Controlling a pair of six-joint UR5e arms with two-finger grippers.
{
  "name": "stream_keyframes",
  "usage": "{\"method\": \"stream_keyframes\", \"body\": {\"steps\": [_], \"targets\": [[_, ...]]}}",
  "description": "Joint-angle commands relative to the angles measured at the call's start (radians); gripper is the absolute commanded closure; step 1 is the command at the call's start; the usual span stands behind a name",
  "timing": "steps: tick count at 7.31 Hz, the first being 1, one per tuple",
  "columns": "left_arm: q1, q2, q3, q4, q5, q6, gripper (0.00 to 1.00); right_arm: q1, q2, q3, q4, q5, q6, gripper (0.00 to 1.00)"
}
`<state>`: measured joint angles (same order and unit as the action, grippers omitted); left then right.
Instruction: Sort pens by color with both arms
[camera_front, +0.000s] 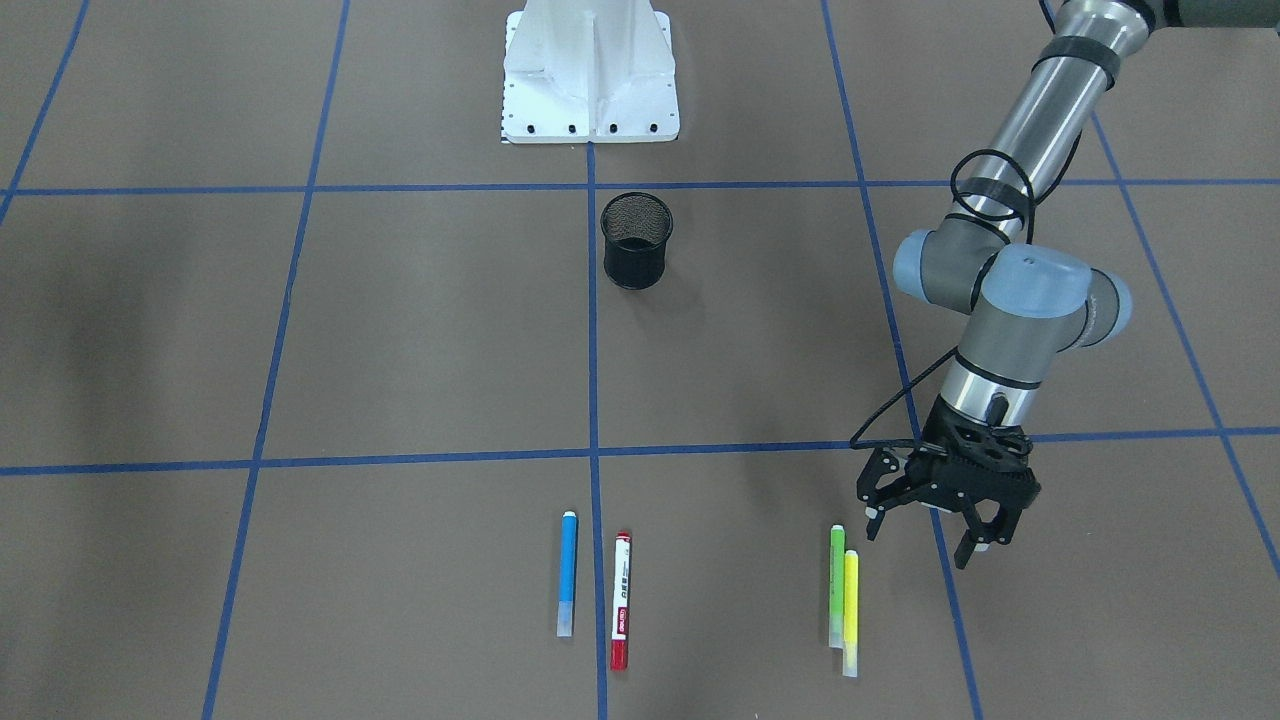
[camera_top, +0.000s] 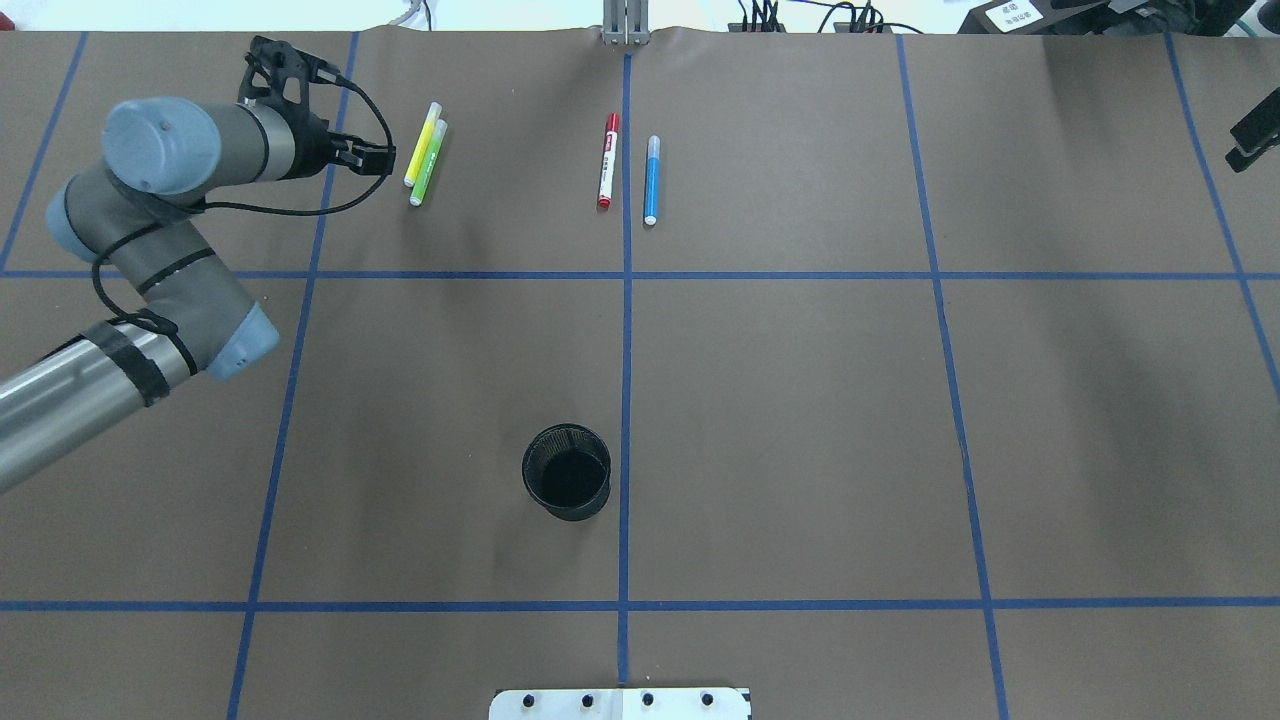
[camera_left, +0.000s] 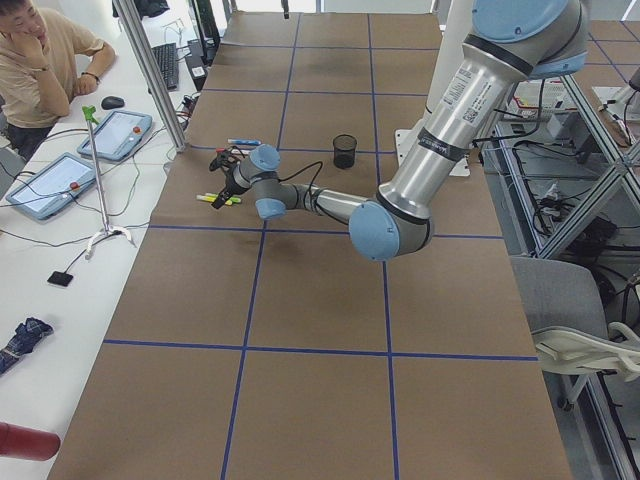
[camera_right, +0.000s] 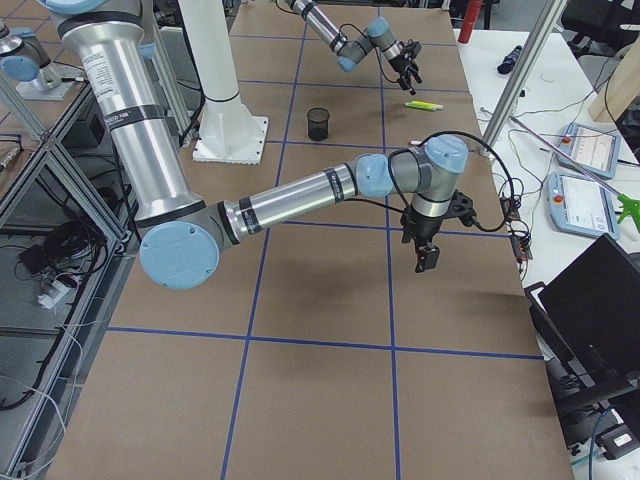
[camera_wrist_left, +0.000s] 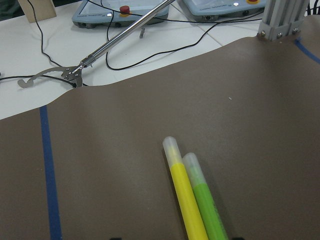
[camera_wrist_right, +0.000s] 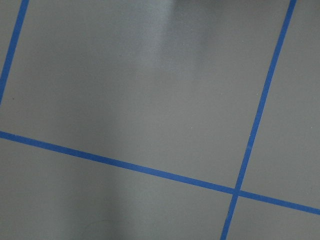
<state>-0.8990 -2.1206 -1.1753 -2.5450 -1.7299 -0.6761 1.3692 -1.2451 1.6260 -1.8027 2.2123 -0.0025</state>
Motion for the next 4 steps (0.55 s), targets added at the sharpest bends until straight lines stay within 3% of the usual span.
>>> {"method": "stream_keyframes", "body": {"steps": [1, 2, 4], "targets": [[-0.102, 0.083, -0.251, 0.360, -0.201, 0.001, 0.01, -0.015, 0.004, 0.011, 0.002, 0.001, 0.036, 0.01], [-0.110, 0.105, -0.394, 0.593, -0.236, 0.003, 0.01, -0.018, 0.007, 0.012, 0.002, 0.003, 0.053, 0.01], [-0.112, 0.138, -0.666, 1.090, -0.243, 0.196, 0.01, -0.016, 0.003, 0.009, 0.000, 0.010, 0.050, 0.01]]}}
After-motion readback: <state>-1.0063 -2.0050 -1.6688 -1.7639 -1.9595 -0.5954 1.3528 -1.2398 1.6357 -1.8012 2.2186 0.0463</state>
